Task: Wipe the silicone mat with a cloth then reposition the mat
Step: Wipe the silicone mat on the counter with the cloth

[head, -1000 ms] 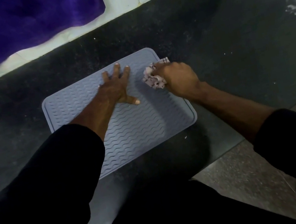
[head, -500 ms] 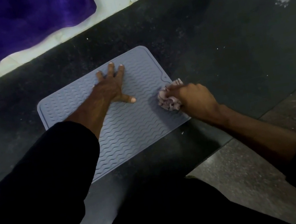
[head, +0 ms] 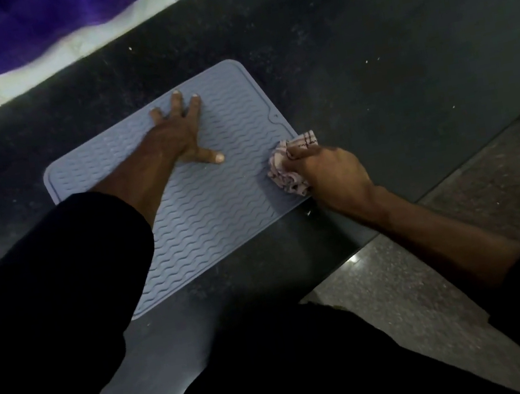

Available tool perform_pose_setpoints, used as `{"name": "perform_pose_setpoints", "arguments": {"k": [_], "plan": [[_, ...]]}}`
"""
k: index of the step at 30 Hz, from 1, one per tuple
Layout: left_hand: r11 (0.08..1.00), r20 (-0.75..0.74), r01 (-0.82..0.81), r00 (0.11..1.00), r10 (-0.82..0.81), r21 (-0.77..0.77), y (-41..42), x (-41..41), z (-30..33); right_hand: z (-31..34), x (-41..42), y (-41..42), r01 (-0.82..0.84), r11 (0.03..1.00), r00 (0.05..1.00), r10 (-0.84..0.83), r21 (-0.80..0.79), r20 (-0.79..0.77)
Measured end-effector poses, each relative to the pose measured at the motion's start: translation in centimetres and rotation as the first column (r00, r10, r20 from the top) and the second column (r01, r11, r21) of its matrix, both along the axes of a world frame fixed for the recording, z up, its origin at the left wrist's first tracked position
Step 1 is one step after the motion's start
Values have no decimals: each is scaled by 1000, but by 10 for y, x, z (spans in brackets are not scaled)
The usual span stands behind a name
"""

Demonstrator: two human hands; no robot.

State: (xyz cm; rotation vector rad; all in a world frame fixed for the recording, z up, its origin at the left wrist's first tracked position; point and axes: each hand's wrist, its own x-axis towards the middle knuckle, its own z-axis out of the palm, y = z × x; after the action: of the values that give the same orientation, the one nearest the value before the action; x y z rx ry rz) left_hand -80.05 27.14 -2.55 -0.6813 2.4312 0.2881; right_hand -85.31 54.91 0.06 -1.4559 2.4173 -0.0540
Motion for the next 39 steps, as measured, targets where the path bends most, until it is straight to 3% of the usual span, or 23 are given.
{"name": "perform_pose_setpoints", "arguments": {"k": [5,8,23,26,32,39], "plan": [[999,25,-47,999,48,-18,5,-3,5,12,-17,-27,105,991,994,-102,-80,42],[999,25,-43,999,43,-19,7,-2,8,3,-14,-33,67,997,997,-66,23,-27],[997,-21,-39,999,41,65,9,6,19,-7,36,48,84,996,994,-80,42,-71],[994,-99,-52,993,62,98,11,15,18,-4,35,45,89,995,994,-86,48,-68],[982,-403,-51,907,121,181,20,75,19,8,36,42,98,994,994,-95,56,-45],[973,-446,-207,865,230,102,23,198,10,31,33,28,214,970,976,-216,117,6]]}}
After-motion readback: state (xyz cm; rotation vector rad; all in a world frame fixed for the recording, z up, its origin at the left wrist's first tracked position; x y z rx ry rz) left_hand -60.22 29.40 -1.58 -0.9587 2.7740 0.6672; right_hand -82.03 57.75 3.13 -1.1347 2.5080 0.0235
